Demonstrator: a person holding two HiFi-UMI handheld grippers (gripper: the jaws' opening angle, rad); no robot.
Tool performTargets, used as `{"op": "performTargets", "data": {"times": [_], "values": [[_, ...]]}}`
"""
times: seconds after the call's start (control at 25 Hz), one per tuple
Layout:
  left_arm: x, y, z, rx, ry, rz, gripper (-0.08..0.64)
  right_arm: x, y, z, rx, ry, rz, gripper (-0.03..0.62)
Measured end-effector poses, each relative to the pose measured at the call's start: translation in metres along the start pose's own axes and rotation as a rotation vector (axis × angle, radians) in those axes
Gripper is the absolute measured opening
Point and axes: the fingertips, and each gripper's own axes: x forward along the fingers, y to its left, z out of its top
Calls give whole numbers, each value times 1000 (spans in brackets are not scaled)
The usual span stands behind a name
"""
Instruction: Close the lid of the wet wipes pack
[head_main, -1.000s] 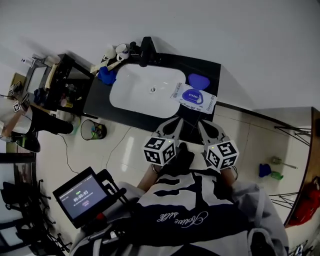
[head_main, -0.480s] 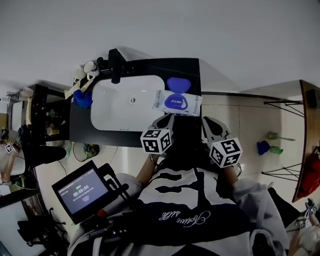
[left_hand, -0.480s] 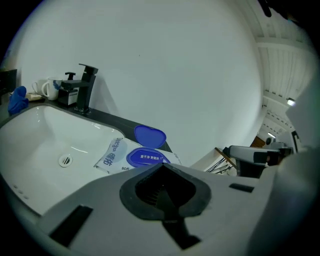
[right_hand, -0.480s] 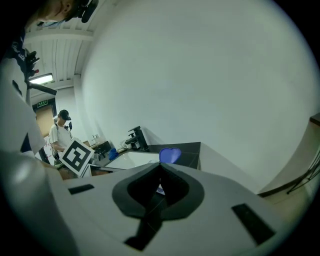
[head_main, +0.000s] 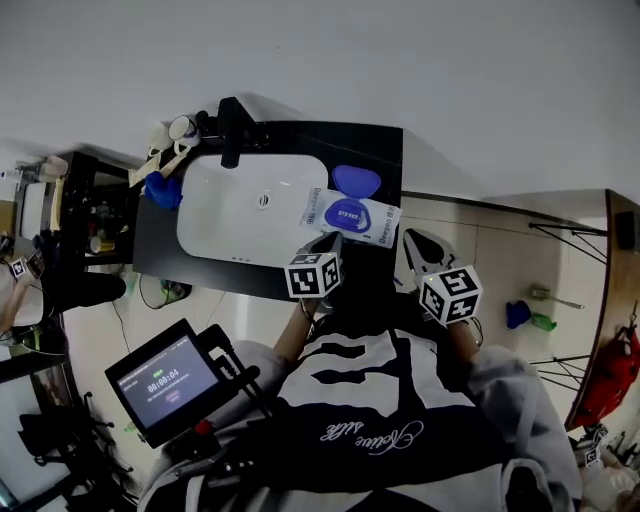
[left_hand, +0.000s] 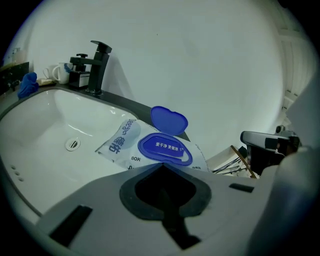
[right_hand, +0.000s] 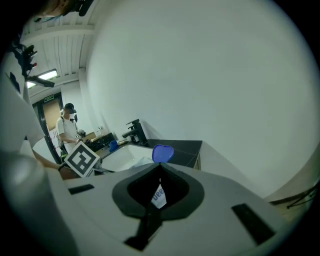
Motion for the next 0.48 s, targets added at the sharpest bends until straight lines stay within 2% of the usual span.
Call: {"op": "performTargets", "data": {"times": [0.24,0.48], "values": [[12,12,-1,36,29,35,-2,68,-27,5,-95,80,66,-2],[20,21,0,92,53,85,-2,138,-42,13,-215,114,133,-2]]}}
